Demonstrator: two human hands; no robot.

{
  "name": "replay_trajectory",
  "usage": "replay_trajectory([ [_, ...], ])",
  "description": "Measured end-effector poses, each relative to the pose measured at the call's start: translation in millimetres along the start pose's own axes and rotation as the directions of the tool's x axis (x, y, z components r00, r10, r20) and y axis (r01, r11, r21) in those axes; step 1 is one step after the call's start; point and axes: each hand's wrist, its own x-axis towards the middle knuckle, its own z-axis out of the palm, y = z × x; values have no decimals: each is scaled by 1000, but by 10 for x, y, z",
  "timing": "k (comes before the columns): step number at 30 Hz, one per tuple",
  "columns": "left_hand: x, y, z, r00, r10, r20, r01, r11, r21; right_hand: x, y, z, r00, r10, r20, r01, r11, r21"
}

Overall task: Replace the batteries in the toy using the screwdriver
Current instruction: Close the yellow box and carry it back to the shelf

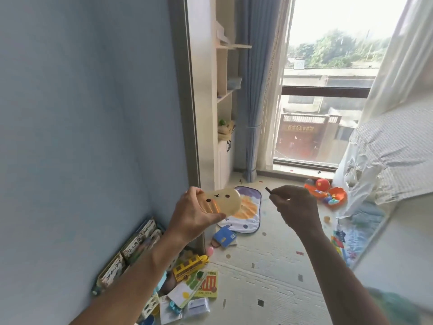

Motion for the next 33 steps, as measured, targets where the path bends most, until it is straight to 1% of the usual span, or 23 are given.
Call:
replay_trajectory([
  [5,607,515,535,999,40,14,-39,999,-26,608,435,-465,998,6,-62,-10,998,-69],
  [10,1263,865,973,997,64,48,-61,996,-69,1261,783,-667,994,12,-112,-22,995,-94],
  [13,1747,975,1241,993,101,61,-96,991,-92,1732,1038,-661,987,27,-161,-48,991,-129],
  [15,2099,1037,1425,989,127,76,-118,987,-112,2068,1198,-625,985,35,-168,-59,988,-141],
  [18,2680,1114,1677,981,164,103,-150,980,-133,2600,1362,-547,981,57,-185,-78,991,-108],
  [24,3780,1319,2093,967,223,119,-205,967,-149,3592,1558,-478,971,78,-225,-105,988,-113],
  [30,4858,1495,2616,964,226,141,-211,971,-109,4682,1997,-388,966,110,-233,-142,982,-124],
  [33,5432,1606,2938,970,207,129,-196,976,-97,5351,2239,-354,977,97,-192,-123,984,-127],
])
